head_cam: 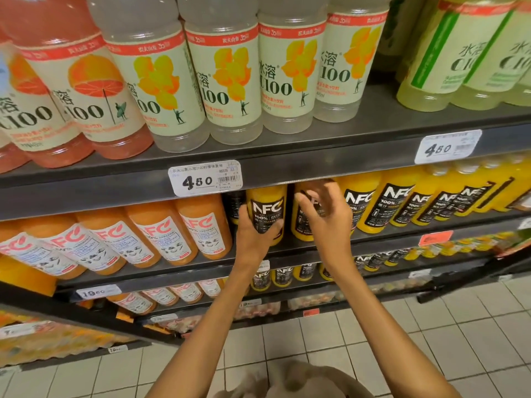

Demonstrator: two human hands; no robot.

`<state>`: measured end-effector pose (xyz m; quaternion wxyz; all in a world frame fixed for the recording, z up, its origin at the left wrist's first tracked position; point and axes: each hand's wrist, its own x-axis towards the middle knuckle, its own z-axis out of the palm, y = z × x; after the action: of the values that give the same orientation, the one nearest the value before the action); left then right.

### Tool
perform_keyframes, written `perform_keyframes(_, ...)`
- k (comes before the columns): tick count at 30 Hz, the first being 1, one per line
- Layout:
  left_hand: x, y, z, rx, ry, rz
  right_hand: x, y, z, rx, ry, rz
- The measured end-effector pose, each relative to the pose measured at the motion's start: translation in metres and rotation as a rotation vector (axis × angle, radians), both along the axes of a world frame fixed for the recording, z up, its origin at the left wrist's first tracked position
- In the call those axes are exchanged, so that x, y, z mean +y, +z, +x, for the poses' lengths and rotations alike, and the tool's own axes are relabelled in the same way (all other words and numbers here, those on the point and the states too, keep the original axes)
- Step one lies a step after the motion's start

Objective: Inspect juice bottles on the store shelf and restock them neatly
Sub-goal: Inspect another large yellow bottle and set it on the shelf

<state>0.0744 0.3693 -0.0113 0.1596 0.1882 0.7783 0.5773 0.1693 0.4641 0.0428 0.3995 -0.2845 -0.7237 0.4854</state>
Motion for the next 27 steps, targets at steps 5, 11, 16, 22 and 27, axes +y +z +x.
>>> perform_keyframes(5,-0.001,0.006,0.026,-0.013,0.162,0.065,0.006,0.025,0.022,0.029,-0.076,0.156)
perform_keyframes(11,0.001,0.013,0.072,0.332,0.273,0.164,0.038,0.044,0.012,-0.183,-0.055,0.129)
perform_keyframes(16,0.037,0.010,0.078,0.147,-0.042,-0.052,0.058,0.042,-0.010,-0.494,0.213,-0.118)
perform_keyframes(22,0.066,-0.008,0.079,0.077,0.045,-0.085,0.057,0.036,-0.004,-0.331,0.314,-0.155)
perform_keyframes(27,0.061,-0.023,0.090,0.139,0.174,-0.132,0.059,0.032,0.011,-0.120,0.361,-0.152)
